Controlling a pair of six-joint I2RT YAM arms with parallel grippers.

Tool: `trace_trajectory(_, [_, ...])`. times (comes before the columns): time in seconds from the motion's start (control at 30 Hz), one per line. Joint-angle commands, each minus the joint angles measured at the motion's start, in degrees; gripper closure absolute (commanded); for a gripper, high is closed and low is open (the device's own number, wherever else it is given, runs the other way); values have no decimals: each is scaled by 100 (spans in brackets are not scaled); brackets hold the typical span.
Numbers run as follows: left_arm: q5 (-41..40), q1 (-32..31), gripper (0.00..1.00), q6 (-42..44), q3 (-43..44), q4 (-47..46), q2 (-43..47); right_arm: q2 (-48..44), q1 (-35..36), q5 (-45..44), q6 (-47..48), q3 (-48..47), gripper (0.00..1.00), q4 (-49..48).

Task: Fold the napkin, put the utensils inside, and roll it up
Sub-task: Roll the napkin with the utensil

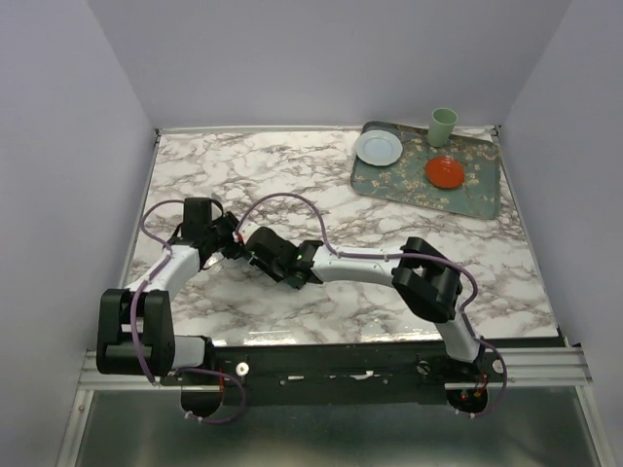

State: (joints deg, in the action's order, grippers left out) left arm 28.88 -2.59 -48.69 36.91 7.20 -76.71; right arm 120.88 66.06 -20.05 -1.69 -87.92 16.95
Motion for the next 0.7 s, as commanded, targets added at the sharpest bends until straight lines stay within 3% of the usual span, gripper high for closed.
trace_trajectory(0.0, [-181,118,62,473,580,606,577,-82,-575,1818,-673,73,82,546])
trace_trajectory(0.27, [-384,127,61,694,880,1064,920,76,-1552,4822,-1526,380,88,28])
trace_trajectory(0.67, [126,66,61,685,459,1012,1026,541,-2308,6846,-2519,890,87,-1255])
